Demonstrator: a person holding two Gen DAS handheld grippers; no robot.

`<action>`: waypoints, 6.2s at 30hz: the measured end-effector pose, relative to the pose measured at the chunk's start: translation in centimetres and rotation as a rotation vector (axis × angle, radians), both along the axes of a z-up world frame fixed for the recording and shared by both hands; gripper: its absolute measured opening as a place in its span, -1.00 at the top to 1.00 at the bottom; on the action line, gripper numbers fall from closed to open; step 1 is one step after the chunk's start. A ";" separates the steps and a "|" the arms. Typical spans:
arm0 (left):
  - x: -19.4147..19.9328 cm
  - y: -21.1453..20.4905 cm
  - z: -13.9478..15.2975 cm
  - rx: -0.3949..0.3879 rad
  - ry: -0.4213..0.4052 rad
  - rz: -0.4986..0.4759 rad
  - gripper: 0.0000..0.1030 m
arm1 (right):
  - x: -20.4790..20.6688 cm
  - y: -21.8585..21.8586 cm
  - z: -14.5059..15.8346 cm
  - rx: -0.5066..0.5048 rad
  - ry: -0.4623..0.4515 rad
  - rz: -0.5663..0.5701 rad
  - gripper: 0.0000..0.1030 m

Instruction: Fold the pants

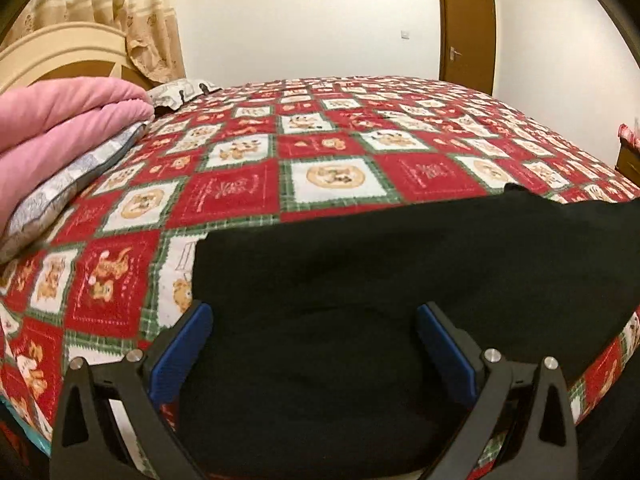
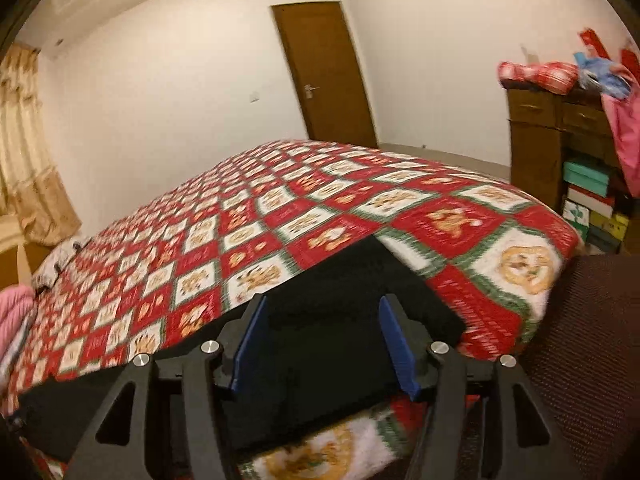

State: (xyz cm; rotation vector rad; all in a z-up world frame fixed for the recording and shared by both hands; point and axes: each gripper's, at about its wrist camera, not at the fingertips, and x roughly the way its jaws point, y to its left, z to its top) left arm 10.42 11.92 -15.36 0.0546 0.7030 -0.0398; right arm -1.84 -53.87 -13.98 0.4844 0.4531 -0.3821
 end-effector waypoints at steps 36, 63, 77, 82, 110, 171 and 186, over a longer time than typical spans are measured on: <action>0.4 -16.7 0.0 0.004 0.023 -0.288 -1.00 | -2.5 -4.8 -4.6 0.404 -0.145 0.015 0.73; -0.5 -15.3 0.7 -0.132 0.043 -0.281 -1.00 | 3.3 25.0 6.1 -0.157 -0.159 0.686 0.80; -0.8 -15.0 1.2 -0.331 0.088 -0.359 -1.00 | 6.9 39.0 -3.0 -0.452 0.167 0.960 0.53; -0.8 -16.8 1.4 -0.377 0.127 -0.444 -1.00 | 5.1 36.5 -1.5 -0.425 0.134 0.960 0.18; 2.2 -22.9 1.5 -0.463 0.227 -0.498 -0.20 | 5.0 24.5 -2.8 -0.097 0.088 0.674 -0.01; -0.1 5.9 0.1 -0.373 0.089 -0.029 -0.52 | 6.0 41.7 -5.7 -0.380 0.197 1.008 -0.30; 0.1 6.6 -0.2 -0.451 0.099 -0.097 -0.02 | 6.0 41.5 -6.0 -0.367 0.171 1.013 -0.34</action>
